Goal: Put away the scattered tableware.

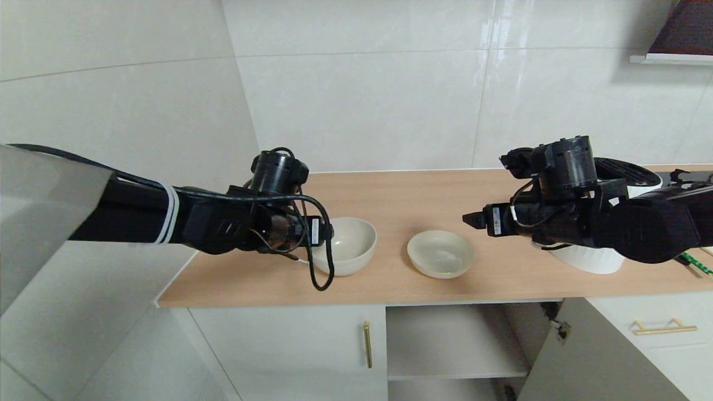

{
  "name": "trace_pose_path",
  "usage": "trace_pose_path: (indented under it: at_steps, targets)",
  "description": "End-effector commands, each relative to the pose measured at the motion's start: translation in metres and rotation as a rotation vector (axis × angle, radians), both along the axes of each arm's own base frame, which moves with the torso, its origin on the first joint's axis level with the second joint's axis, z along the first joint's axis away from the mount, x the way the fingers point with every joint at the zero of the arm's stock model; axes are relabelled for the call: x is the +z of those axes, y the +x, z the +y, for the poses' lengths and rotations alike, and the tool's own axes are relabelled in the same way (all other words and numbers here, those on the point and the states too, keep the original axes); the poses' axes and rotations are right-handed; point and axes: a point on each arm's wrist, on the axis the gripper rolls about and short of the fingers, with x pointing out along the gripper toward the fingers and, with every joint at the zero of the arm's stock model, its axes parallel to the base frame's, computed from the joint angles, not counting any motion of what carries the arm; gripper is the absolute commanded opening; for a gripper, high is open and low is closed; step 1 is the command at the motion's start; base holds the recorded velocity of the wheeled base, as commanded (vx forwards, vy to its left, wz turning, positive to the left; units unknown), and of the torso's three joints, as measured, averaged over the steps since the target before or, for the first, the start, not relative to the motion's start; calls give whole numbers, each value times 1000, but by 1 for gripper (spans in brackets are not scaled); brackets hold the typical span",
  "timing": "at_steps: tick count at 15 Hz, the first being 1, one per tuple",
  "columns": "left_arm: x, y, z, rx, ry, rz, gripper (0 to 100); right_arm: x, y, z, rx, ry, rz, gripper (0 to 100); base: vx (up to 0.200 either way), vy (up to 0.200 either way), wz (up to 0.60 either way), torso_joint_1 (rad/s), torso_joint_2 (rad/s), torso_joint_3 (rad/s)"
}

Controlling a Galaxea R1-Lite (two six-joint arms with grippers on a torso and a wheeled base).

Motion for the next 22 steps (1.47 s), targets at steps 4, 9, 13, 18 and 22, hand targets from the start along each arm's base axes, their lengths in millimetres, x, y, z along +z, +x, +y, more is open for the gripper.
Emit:
trace_pose_path:
  at_steps: [4,9,13,18,22]
  targets:
    - [-33,18,-11,52,63,37,100,-1,1,1,-10,-6,-1,100,0,0,0,0,0,0]
    - [-27,26,-1,96,33,19,100,-1,1,0,-11,-6,-1,100,0,0,0,0,0,0]
    - [-29,27,-1,95,35,25,0,-2,1,1,-10,-7,1,100,0,0,0,0,0,0]
    - [-12,21,2,103,13,-10,0,0,1,1,-9,-7,-2,100,0,0,0,0,0,0]
    - [46,-17,11,102,-99,-120,0,-18,8,3,-28,-41,50,100,0,0,0,0,0,0]
